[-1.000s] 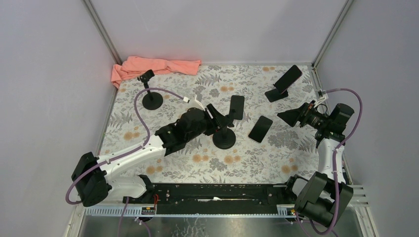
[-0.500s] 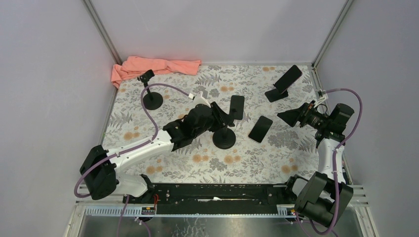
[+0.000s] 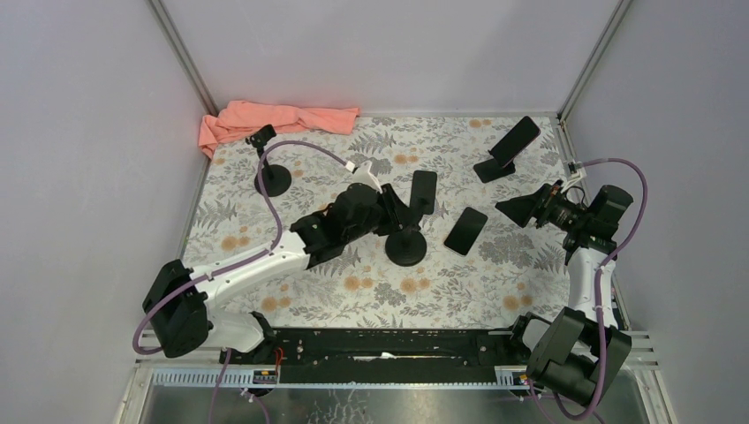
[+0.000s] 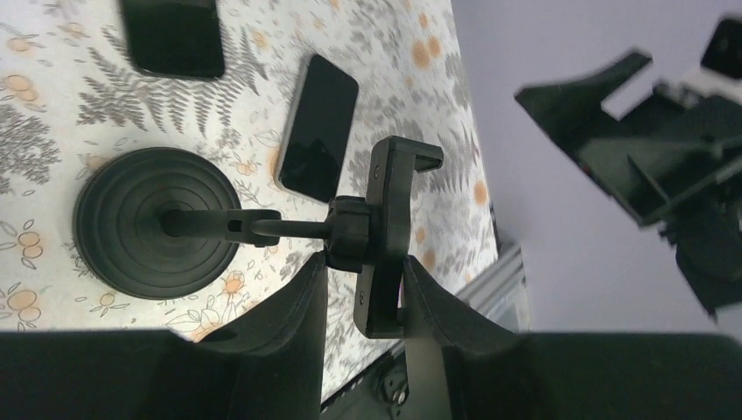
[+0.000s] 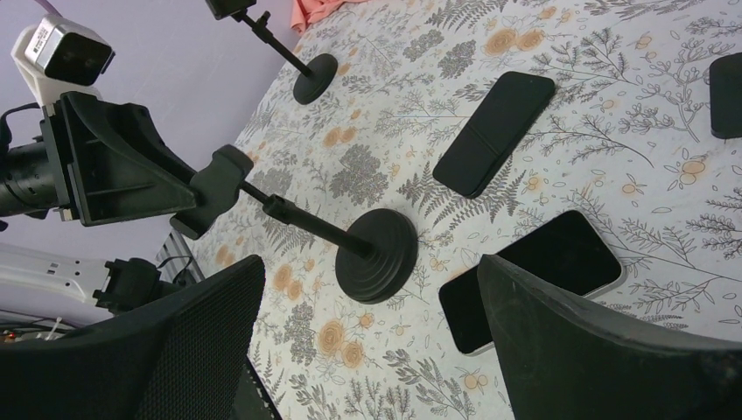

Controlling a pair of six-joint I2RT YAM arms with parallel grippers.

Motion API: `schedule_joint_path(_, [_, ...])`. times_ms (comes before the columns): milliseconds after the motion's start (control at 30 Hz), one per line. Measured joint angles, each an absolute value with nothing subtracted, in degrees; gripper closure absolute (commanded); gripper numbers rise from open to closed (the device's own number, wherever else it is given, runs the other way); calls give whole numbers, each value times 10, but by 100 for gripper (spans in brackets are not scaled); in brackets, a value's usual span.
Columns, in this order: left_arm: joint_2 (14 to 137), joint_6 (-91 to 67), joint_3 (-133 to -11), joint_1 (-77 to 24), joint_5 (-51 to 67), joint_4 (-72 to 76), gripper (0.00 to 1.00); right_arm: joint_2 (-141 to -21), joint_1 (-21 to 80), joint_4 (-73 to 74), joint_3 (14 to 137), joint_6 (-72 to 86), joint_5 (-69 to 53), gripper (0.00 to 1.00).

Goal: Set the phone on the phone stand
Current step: Adjust the phone stand at the center of the board.

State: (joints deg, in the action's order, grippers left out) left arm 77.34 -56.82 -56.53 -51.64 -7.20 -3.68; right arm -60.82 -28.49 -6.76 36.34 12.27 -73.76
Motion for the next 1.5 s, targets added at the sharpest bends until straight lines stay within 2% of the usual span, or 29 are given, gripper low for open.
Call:
schedule_joint_path(167, [771,-512,-552,-476,44,-3,100,-608,-272,-72,361,123,-742,1])
schedule_joint_path(367, [789,-478,-554,-407,188,28,100,-618,-203,-89,345,129,-741,2])
schedule_joint_path(633, [839,-402,-598,-394,283,21,100,-671,-89,-174,297,200,-712,7])
schedule_joint_path(767, [858,-348,-625,-392,312,-1,100,-698,-30,-234,263,248,-685,20])
schedule_joint_path(900, [877,-325,-647,-384,343,-13,100,-750,24,-276,247,285,-650,54])
schedule_joint_path(933, [882,-324,-652,-382,349,-13,100,-766,34,-283,247,294,-639,60])
schedule_joint_path(1033, [896,-325,-663,-378,368,-13,100,-818,51,-298,248,312,-616,69])
schedule_joint_path(1167, [905,-329,-668,-374,390,-13,100,-899,68,-298,263,333,-587,75])
schedule_joint_path(1267, [908,-332,-668,-368,403,-12,100,-943,81,-286,286,339,-566,76])
schedule_joint_path(1500, [920,-358,-672,-353,438,-5,100,-984,113,-195,352,331,-499,69])
